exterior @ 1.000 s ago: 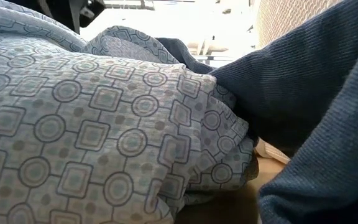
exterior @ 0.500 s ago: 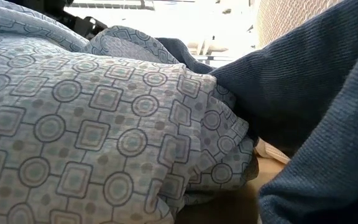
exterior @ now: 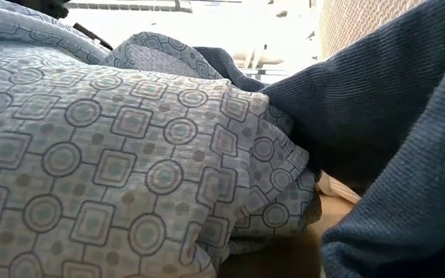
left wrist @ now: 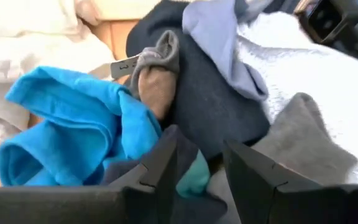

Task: Sort clothes
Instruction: Put the gray sock into the top white laundry bin

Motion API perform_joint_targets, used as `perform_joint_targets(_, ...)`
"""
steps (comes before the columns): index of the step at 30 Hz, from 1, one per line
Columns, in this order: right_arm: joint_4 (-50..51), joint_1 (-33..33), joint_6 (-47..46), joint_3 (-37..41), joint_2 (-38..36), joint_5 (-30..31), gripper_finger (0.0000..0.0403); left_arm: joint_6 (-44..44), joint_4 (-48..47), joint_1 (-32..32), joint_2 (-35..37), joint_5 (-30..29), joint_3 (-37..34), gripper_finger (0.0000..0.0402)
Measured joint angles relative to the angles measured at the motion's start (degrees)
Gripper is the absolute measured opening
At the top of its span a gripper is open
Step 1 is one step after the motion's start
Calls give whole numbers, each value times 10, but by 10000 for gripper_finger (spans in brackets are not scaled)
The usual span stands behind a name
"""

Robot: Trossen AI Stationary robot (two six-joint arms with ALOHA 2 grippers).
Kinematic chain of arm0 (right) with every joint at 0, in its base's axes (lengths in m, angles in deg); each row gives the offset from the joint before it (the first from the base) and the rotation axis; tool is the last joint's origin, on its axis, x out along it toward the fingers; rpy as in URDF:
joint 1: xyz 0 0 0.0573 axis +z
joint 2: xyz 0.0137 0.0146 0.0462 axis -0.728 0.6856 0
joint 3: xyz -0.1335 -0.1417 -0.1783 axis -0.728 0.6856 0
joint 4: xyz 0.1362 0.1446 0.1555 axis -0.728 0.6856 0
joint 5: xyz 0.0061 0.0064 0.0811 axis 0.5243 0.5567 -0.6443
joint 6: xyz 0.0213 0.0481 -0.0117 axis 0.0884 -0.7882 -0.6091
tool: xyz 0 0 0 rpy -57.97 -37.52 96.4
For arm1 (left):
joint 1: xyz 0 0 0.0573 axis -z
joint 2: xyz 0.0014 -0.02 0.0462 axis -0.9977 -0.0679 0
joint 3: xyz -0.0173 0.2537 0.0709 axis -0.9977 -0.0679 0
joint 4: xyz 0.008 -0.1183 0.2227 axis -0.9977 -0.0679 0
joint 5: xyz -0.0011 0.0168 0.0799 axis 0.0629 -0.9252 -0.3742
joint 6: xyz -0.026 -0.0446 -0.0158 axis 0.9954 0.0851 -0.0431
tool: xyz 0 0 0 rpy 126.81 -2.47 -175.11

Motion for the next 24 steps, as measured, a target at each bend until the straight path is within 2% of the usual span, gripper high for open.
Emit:
perform_joint_targets(8,-137,38,40,-6,119,-16,260,-9,151,12,75,15,-105,125)
perform_joint_targets(12,-133,70,51,-45,175,-17,260,0,192,23,85,16,-133,125)
perform_joint_targets(20,-102,127,78,-126,299,-17,260,-22,204,46,64,12,-125,125)
perform_joint_targets(24,-95,144,89,-154,344,-17,260,-8,214,53,49,31,-125,125)
